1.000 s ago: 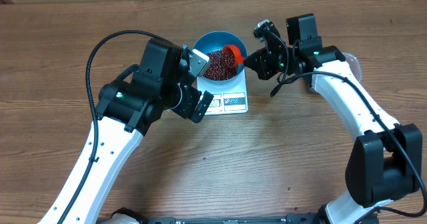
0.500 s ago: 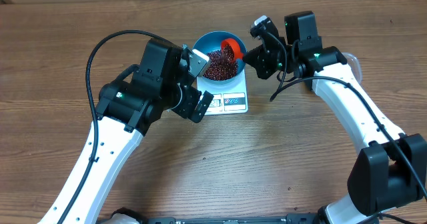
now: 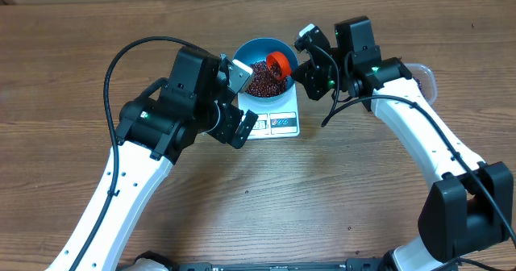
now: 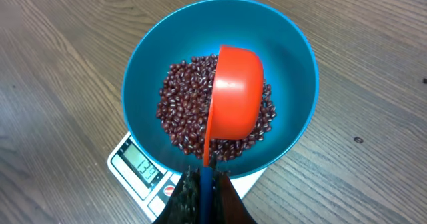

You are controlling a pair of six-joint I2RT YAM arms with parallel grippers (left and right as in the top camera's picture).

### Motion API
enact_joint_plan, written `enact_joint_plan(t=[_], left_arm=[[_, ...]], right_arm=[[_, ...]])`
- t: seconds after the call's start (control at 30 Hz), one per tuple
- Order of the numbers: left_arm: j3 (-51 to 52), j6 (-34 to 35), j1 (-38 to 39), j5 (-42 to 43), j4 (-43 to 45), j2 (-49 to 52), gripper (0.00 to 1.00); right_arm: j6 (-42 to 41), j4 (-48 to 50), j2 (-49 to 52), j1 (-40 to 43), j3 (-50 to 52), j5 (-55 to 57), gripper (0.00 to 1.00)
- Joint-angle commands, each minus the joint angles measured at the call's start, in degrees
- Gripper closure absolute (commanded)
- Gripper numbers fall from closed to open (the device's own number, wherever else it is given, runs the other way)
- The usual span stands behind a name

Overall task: Scoop item into bowl and weigh 150g on scale
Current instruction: 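Shake the tilted scoop over the bowl to empty it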

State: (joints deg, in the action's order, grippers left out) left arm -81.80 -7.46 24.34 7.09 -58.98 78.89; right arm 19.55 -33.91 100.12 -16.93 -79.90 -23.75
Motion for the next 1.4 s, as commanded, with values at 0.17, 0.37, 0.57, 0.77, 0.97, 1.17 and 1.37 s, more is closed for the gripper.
enact_joint_plan(t=[0.17,0.37,0.57,0.77,0.97,1.17,1.37], left_arm=[[-0.4,0.6,0.1,0.0,0.1,0.2,0.0],[-0.4,0.6,0.0,0.0,0.1,0.2,0.0],[-0.4,0.6,0.1,0.0,0.1,0.2,0.0],[-0.4,0.6,0.1,0.0,0.1,0.2,0.0],[-0.4,0.6,0.1,0.0,0.1,0.2,0.0],[-0.4,0.6,0.1,0.0,0.1,0.2,0.0],[-0.4,0.6,0.0,0.0,0.1,0.2,0.0]], right_arm=[[-1.6,1.2,-2.4,-0.3,-1.6,0.8,0.96],[-1.7,1.0,-2.4,-0.3,-1.6,0.2,0.96],[2.0,-0.3,-3.3,-1.6,-1.6,1.4,0.96],[-0.3,0.2,-3.3,-1.6,-1.6,3.4,0.96],[-0.3,0.2,-3.3,-1.6,-1.6,3.4,0.96],[-1.6,0.2,-3.3,-1.6,-1.6,3.4,0.96],[-1.6,0.2,-3.3,-1.6,-1.6,3.4,0.96]])
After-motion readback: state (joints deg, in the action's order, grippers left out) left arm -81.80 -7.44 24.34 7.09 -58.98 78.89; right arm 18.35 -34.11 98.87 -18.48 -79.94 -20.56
